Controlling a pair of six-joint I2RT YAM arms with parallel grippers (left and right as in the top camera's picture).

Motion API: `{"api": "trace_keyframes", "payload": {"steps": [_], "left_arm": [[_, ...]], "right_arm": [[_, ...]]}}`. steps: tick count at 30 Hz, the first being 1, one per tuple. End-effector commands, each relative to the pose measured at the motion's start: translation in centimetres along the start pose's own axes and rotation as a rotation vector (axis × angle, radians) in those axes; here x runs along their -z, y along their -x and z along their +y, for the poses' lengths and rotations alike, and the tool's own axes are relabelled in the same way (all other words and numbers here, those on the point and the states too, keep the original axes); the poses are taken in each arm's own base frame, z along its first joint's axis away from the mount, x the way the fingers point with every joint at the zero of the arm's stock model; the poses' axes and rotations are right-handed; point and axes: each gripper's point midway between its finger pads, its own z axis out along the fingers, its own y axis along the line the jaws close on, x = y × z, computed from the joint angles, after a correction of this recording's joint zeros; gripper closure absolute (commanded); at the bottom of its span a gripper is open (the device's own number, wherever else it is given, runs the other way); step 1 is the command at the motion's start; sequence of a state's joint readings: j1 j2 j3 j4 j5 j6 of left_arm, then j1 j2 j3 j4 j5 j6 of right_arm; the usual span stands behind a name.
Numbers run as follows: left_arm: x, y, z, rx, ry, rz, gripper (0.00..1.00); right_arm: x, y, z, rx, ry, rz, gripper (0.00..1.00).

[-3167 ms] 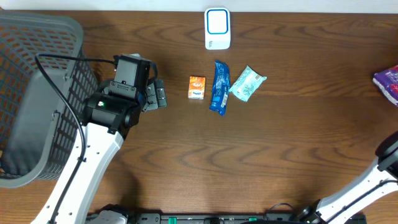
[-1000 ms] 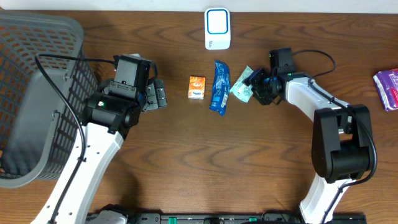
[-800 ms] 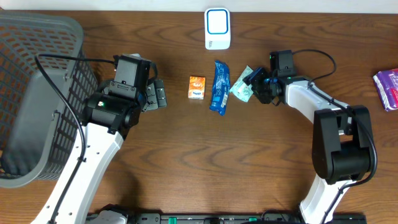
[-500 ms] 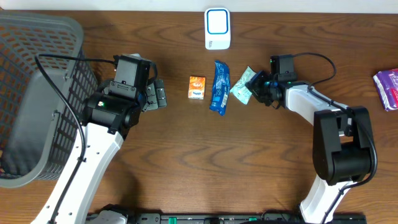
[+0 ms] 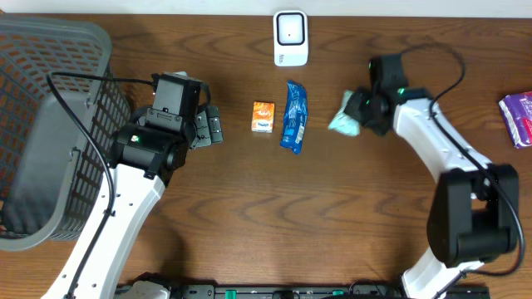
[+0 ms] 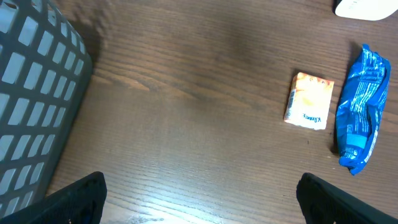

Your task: Scan the item barcode

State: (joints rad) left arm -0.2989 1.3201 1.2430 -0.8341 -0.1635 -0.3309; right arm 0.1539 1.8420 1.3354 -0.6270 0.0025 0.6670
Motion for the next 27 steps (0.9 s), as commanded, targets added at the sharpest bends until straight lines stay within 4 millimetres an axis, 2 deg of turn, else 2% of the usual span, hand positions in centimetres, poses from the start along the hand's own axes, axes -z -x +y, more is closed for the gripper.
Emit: {"api": "trace_keyframes", "payload": {"steps": [1,5,7,11,14,17,19,22,27], "left_arm": [[0.0,0.1,0.1,-0.018,0.007,-0.002,0.02],[0.0,0.1,0.1,-0.018,0.007,-0.002,0.02],[0.0,0.1,0.1,-0.018,0.007,-0.002,0.02],[0.0,0.1,0.1,-0.018,0.007,-0.002,0.02],[0.0,0.1,0.1,-0.018,0.007,-0.002,0.02],[0.0,0.1,0.1,-0.018,0.007,-0.002,0.02],[0.0,0.1,0.1,-0.018,0.007,-0.002,0.02],[0.0,0.1,0.1,-0.018,0.007,-0.002,0.02],[0.0,0.1,0.1,-0.018,0.007,-0.002,0.02]], "right_arm": [[5.3,5.8,-2.6,0.151,-0.301,-0.298,0.99],[7.4,6.7,-6.3,0.235,-0.623,-0.420,0.99],[7.2,6.5,-7.3,0.276,-0.731,-0.431,0.99],[3.6,5.0,-7.3,0.388,-0.789,-0.345,0.99],[0.1,2.7,-7.1,0.453,-0.792,-0.258,0.99],[-2.6,0.0,-5.7,0.513,-0.747,-0.186,0.99],[-3.6,-1.4,-3.7,0.542,-0.686,-0.174,0.92],[-2.6,-1.3,-1.8,0.524,-0.657,-0.202,0.61],[2.5,2.3,-0.7,0.431,-0.661,-0.209,0.54]]}}
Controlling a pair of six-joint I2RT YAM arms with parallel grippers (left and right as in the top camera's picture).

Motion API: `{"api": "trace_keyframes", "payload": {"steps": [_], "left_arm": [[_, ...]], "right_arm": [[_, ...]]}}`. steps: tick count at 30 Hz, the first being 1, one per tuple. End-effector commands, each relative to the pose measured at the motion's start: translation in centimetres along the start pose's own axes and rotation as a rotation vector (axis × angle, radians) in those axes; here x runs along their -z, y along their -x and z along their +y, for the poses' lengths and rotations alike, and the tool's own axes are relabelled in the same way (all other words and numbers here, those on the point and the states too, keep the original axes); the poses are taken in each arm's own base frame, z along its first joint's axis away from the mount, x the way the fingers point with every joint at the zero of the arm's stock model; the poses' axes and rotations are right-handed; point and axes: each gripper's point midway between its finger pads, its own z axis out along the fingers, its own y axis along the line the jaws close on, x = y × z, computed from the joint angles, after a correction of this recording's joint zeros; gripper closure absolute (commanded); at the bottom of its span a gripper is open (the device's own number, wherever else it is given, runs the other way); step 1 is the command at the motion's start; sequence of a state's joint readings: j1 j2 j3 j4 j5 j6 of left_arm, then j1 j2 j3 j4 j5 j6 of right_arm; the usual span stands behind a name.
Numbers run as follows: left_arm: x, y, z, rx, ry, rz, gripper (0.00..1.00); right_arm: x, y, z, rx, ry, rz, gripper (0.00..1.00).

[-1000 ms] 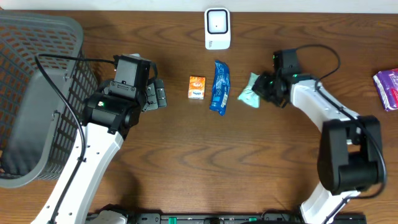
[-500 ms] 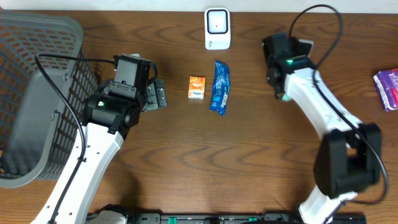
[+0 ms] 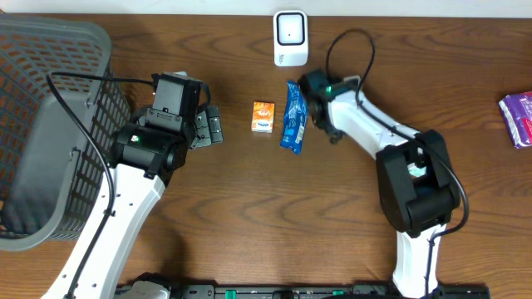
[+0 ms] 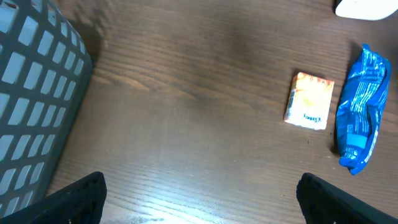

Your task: Scan the item barcode

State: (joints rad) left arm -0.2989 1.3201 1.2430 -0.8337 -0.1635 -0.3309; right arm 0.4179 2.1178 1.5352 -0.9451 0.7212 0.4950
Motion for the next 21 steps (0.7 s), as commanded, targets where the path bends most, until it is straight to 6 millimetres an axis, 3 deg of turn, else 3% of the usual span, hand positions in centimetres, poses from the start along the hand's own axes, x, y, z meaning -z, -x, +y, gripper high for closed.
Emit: {"api": "trace_keyframes", "payload": {"steps": [1,4,8,13,21], "left_arm": [[0.0,0.1,0.1,-0.018,0.007,-0.002,0.02],[0.0,0.1,0.1,-0.018,0.007,-0.002,0.02],[0.0,0.1,0.1,-0.018,0.007,-0.002,0.02],[0.0,0.1,0.1,-0.018,0.007,-0.002,0.02],[0.0,0.1,0.1,-0.018,0.007,-0.002,0.02]], "right_arm": [[3.1,4.4,-4.4,-0.132,0.009,-0.034,0.53],[3.0,4.2,-6.3,-0.089,0.016,0.027,0.51],[1.3,1.8,-7.8,-0.079,-0.005,0.142,0.51],[-2.5,-2.7,-8.9,-0.101,-0.077,0.259,0.44],[-7.3,-7.2,-9.0,-0.146,-0.088,0.332,0.43]]}}
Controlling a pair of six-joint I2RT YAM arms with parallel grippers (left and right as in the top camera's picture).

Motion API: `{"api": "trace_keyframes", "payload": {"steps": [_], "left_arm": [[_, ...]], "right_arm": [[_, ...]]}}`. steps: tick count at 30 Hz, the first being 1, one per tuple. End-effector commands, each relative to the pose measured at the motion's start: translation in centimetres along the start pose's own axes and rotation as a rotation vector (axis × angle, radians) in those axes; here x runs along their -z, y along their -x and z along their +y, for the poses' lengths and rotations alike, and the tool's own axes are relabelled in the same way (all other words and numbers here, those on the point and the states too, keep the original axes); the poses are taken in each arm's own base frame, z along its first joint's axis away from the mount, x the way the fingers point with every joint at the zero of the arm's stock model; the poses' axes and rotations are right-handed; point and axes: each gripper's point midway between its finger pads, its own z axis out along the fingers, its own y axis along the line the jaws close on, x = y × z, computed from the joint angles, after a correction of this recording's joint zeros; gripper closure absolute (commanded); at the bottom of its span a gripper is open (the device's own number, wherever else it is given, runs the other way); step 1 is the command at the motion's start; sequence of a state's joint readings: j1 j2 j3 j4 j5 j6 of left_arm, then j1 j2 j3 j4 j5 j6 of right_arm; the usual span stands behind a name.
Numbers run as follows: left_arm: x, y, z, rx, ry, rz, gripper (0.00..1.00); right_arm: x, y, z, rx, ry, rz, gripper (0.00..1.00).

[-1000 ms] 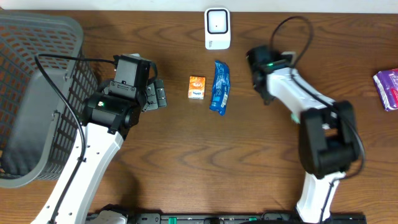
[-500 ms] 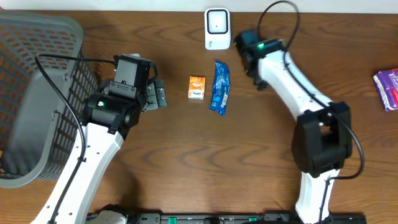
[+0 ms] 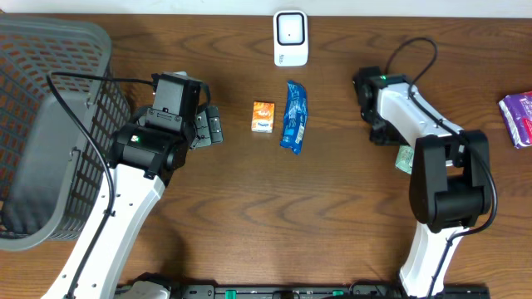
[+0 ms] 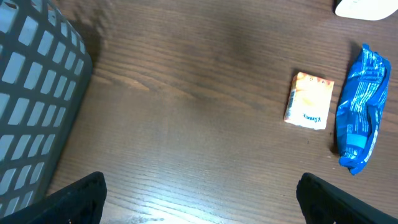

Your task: Scan the item barcode

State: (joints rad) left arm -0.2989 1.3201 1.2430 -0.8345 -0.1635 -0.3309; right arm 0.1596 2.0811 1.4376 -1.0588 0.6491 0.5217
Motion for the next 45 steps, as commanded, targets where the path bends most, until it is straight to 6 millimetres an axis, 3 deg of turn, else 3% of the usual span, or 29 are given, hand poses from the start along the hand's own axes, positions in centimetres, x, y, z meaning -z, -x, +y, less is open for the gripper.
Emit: {"api": "trace_keyframes", "payload": {"steps": [1,8,13,14,16,19,22,28,33,38,45], "left_arm": [[0.0,0.1,0.1,-0.018,0.007,-0.002,0.02],[0.0,0.1,0.1,-0.018,0.007,-0.002,0.02],[0.0,0.1,0.1,-0.018,0.007,-0.002,0.02],[0.0,0.1,0.1,-0.018,0.007,-0.002,0.02],[0.0,0.1,0.1,-0.018,0.007,-0.002,0.02],[0.0,0.1,0.1,-0.018,0.007,-0.002,0.02],[0.0,0.1,0.1,-0.018,0.007,-0.002,0.02],[0.0,0.1,0.1,-0.018,0.007,-0.002,0.02],[0.0,0.1,0.1,-0.018,0.007,-0.002,0.02],[0.0,0.1,0.1,-0.018,0.007,-0.002,0.02],[0.0,0.1,0.1,-0.018,0.007,-0.002,0.02]], "right_arm": [[-2.4,-1.6,-0.3,-0.035,-0.014,0.034,0.42],[-5.4,-3.1,-0.3,-0.081,-0.009,0.046,0.44],[-6.0,-3.8,0.6,-0.102,0.064,0.094,0.93],[-5.9,-3.9,1.1,-0.106,0.093,0.106,0.99],[-5.5,-3.8,2.1,-0.113,0.155,0.126,0.99],[-3.6,-2.8,4.3,-0.064,0.319,0.143,0.99],[-0.4,-1.4,6.7,-0.014,0.529,0.151,0.99],[9.0,2.0,11.0,0.079,1.028,0.114,0.99],[14.4,3.4,12.9,0.094,1.332,0.085,0.99],[18.0,4.0,14.0,0.056,1.559,0.119,0.99],[17.3,5.1,13.6,-0.070,1.590,0.183,0.99]]}}
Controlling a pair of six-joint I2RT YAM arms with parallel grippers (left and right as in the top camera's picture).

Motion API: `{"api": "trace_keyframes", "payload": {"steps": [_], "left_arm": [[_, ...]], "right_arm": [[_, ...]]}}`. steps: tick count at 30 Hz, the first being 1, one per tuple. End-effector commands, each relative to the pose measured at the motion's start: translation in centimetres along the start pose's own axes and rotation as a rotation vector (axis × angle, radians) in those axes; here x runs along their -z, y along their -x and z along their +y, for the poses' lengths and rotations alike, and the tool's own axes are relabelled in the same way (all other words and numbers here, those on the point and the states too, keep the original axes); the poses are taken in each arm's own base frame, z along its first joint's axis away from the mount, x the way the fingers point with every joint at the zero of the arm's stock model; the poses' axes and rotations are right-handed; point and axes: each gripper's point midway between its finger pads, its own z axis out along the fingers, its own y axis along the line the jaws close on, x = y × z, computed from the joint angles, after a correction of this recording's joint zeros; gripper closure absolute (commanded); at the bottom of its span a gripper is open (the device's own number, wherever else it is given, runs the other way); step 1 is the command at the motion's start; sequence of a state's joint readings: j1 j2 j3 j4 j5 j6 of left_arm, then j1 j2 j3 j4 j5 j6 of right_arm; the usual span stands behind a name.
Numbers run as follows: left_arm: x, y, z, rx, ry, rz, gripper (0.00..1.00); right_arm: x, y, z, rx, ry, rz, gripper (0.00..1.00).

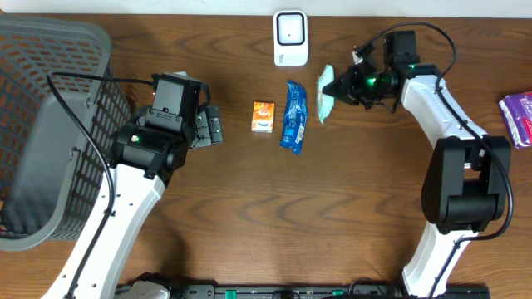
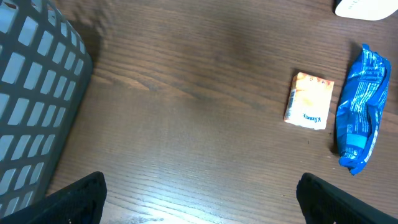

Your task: Scan the item barcode

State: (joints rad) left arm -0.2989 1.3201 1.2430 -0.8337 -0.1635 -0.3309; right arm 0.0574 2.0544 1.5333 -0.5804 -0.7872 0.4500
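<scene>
A white scanner (image 1: 290,37) stands at the table's far edge; its corner (image 2: 367,7) shows in the left wrist view. My right gripper (image 1: 343,86) is shut on a mint-green packet (image 1: 325,93), held just right of and below the scanner. An orange box (image 1: 263,116) (image 2: 309,101) and a blue packet (image 1: 293,115) (image 2: 360,115) lie side by side on the table. My left gripper (image 1: 214,126) (image 2: 200,199) stands open and empty, left of the orange box, with bare table between its fingers (image 2: 81,196).
A large grey basket (image 1: 33,124) (image 2: 31,106) fills the left side of the table. A purple packet (image 1: 517,119) lies at the right edge. The right arm's cable loops above the held packet.
My right gripper has moved from right of centre up towards the scanner, and the mint-green packet now shows fully beside the blue packet. The left arm has not moved.
My right gripper first held the mint-green packet right of the blue packet. Then it was close beside the blue packet, the mint one hidden. Then it was back at the right, a bit of green showing by the arm. Now the packet is near the scanner.
</scene>
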Motion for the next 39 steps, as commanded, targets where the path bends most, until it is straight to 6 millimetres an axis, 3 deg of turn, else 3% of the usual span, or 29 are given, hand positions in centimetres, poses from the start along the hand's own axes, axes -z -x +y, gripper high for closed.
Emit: {"api": "trace_keyframes", "payload": {"steps": [1,7,13,15,18,22,28,29,33,39], "left_arm": [[0.0,0.1,0.1,-0.018,0.007,-0.002,0.02],[0.0,0.1,0.1,-0.018,0.007,-0.002,0.02],[0.0,0.1,0.1,-0.018,0.007,-0.002,0.02],[0.0,0.1,0.1,-0.018,0.007,-0.002,0.02],[0.0,0.1,0.1,-0.018,0.007,-0.002,0.02],[0.0,0.1,0.1,-0.018,0.007,-0.002,0.02],[0.0,0.1,0.1,-0.018,0.007,-0.002,0.02],[0.0,0.1,0.1,-0.018,0.007,-0.002,0.02],[0.0,0.1,0.1,-0.018,0.007,-0.002,0.02],[0.0,0.1,0.1,-0.018,0.007,-0.002,0.02]], "right_arm": [[0.2,-1.0,-0.3,-0.126,0.079,0.050,0.99],[-0.5,-2.5,-3.9,-0.175,0.077,0.046,0.99],[0.8,-3.0,-10.3,-0.216,-0.127,-0.008,0.99],[1.9,-3.3,-12.5,-0.247,-0.218,-0.013,0.90],[3.5,-3.5,-14.0,-0.254,-0.279,0.000,0.64],[5.9,-3.2,-14.0,-0.251,-0.319,0.022,0.44],[8.7,-2.4,-11.6,-0.182,-0.375,0.058,0.34],[8.8,-2.4,-10.8,-0.173,-0.375,0.069,0.23],[8.1,-2.9,-9.8,-0.156,-0.375,0.096,0.04],[6.4,-3.8,-8.4,-0.215,-0.380,0.115,0.01]]}}
